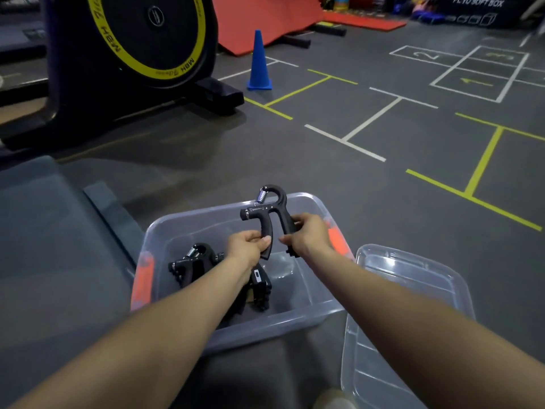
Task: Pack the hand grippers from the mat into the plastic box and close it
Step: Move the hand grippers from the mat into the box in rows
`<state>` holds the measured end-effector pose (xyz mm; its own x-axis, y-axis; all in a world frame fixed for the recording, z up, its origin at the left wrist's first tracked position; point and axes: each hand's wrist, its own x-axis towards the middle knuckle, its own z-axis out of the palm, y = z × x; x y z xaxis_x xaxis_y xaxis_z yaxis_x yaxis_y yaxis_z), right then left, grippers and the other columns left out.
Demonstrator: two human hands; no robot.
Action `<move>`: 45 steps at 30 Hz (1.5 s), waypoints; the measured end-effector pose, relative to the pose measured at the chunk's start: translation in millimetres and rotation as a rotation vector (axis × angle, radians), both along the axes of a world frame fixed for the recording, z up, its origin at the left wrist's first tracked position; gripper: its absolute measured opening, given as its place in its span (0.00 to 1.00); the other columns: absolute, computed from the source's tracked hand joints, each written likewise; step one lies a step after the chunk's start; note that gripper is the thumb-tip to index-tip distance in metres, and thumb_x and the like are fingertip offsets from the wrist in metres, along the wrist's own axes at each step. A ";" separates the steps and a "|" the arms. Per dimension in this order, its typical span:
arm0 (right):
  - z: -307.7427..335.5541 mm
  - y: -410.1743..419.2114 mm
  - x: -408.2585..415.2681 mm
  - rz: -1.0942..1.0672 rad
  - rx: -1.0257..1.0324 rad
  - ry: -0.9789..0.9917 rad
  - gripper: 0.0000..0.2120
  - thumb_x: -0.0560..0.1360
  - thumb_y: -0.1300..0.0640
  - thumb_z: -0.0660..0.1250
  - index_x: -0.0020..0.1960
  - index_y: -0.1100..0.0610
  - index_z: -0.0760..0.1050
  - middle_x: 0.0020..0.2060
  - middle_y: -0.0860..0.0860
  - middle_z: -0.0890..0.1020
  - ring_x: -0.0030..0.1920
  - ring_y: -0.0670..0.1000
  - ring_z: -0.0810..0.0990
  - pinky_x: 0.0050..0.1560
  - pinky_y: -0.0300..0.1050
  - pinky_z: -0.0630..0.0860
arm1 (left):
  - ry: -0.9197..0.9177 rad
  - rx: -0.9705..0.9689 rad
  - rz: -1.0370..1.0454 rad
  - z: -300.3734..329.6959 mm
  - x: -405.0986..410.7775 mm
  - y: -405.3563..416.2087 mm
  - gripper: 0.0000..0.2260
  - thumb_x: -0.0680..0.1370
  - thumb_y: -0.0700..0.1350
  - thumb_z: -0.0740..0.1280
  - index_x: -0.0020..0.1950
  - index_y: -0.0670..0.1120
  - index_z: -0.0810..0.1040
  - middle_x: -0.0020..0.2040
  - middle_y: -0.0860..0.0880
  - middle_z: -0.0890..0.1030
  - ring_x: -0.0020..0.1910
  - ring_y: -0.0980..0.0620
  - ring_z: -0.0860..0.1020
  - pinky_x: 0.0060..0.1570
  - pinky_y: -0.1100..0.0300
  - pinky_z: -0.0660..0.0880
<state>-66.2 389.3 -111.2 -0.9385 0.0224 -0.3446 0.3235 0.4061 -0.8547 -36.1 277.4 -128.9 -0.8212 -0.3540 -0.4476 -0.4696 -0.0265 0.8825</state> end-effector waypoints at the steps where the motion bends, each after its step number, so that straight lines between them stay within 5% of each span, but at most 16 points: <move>1: -6.1 -0.7 -0.1 -0.032 0.004 -0.023 0.18 0.67 0.69 0.73 0.56 0.59 0.77 0.39 0.54 0.81 0.35 0.57 0.80 0.38 0.54 0.81 | -0.005 -0.004 -0.013 -4.5 0.3 -1.1 0.17 0.75 0.35 0.68 0.63 0.35 0.73 0.56 0.42 0.80 0.51 0.44 0.79 0.54 0.58 0.75; 5: -34.9 -5.4 -2.6 -0.136 0.006 -0.119 0.16 0.65 0.69 0.74 0.51 0.59 0.79 0.37 0.56 0.81 0.39 0.60 0.84 0.43 0.58 0.82 | -0.007 -0.127 -0.111 -22.6 0.3 -15.8 0.12 0.75 0.35 0.67 0.58 0.37 0.76 0.40 0.49 0.77 0.38 0.53 0.75 0.34 0.75 0.72; 7: -47.6 -5.2 -4.2 -0.125 0.057 -0.155 0.13 0.64 0.68 0.75 0.46 0.57 0.80 0.37 0.55 0.81 0.42 0.60 0.84 0.46 0.57 0.82 | -0.007 -0.260 -0.148 -33.1 -1.2 -27.3 0.09 0.75 0.38 0.68 0.55 0.40 0.78 0.41 0.50 0.78 0.46 0.49 0.78 0.45 0.67 0.74; 9: -57.7 -3.1 -7.6 -0.108 0.111 -0.184 0.11 0.64 0.67 0.75 0.39 0.54 0.78 0.38 0.55 0.81 0.42 0.58 0.84 0.46 0.53 0.82 | -0.022 -0.437 -0.212 -40.5 -2.4 -37.2 0.10 0.74 0.41 0.69 0.54 0.44 0.79 0.51 0.47 0.79 0.54 0.47 0.78 0.58 0.57 0.73; 13: -70.3 3.0 -17.1 -0.124 0.165 -0.254 0.11 0.65 0.67 0.75 0.39 0.54 0.77 0.37 0.56 0.81 0.36 0.55 0.80 0.30 0.41 0.74 | 0.023 -0.747 -0.263 -43.5 -6.0 -47.5 0.16 0.75 0.43 0.69 0.62 0.47 0.74 0.64 0.48 0.72 0.63 0.47 0.72 0.62 0.55 0.69; 19: -93.3 8.1 -27.6 -0.127 0.236 -0.273 0.13 0.64 0.69 0.75 0.42 0.55 0.78 0.40 0.58 0.83 0.41 0.59 0.85 0.45 0.54 0.82 | 0.162 -0.995 -0.303 -40.4 -31.5 -57.9 0.27 0.75 0.41 0.67 0.73 0.49 0.63 0.71 0.52 0.64 0.71 0.48 0.63 0.69 0.54 0.63; 23: -105.9 10.4 -30.4 -0.134 0.303 -0.267 0.12 0.65 0.71 0.71 0.40 0.55 0.77 0.39 0.56 0.81 0.43 0.59 0.85 0.41 0.51 0.82 | 0.265 -1.020 -0.338 -41.7 -40.7 -54.7 0.29 0.75 0.40 0.67 0.74 0.51 0.60 0.74 0.54 0.60 0.74 0.50 0.60 0.73 0.54 0.60; 27: -114.6 5.7 -28.9 -0.137 0.328 -0.287 0.12 0.65 0.69 0.72 0.45 0.57 0.79 0.45 0.57 0.84 0.44 0.58 0.85 0.42 0.50 0.82 | 0.182 -1.083 -0.394 -43.3 -45.6 -60.2 0.31 0.76 0.42 0.66 0.76 0.52 0.56 0.77 0.53 0.57 0.76 0.50 0.54 0.75 0.55 0.52; 33: -123.3 5.7 -25.1 -0.154 0.274 -0.331 0.12 0.63 0.69 0.74 0.40 0.55 0.76 0.40 0.58 0.84 0.38 0.58 0.84 0.41 0.54 0.83 | 0.188 -1.099 -0.325 -33.2 -58.1 -58.3 0.26 0.74 0.40 0.69 0.70 0.49 0.67 0.66 0.49 0.69 0.71 0.44 0.63 0.71 0.52 0.63; 39: -143.4 5.5 -20.0 -0.161 0.283 -0.303 0.11 0.62 0.68 0.73 0.36 0.54 0.76 0.42 0.60 0.85 0.44 0.60 0.85 0.47 0.57 0.82 | 0.188 -1.073 -0.255 -25.9 -49.2 -48.3 0.24 0.74 0.40 0.68 0.68 0.48 0.69 0.66 0.50 0.69 0.68 0.49 0.65 0.62 0.54 0.68; 45: -161.5 7.4 -18.0 -0.243 0.247 -0.300 0.11 0.65 0.70 0.64 0.43 0.61 0.80 0.44 0.61 0.85 0.46 0.60 0.84 0.50 0.56 0.81 | 0.182 -1.050 -0.261 -21.2 -44.7 -40.5 0.24 0.74 0.40 0.68 0.68 0.49 0.69 0.67 0.52 0.68 0.69 0.51 0.63 0.60 0.54 0.69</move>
<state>-84.2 396.7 -272.7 -0.7556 0.3448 -0.5570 0.6527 0.4679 -0.5958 -80.7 237.0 -150.2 -0.9495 -0.2937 0.1108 -0.2119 0.8602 0.4639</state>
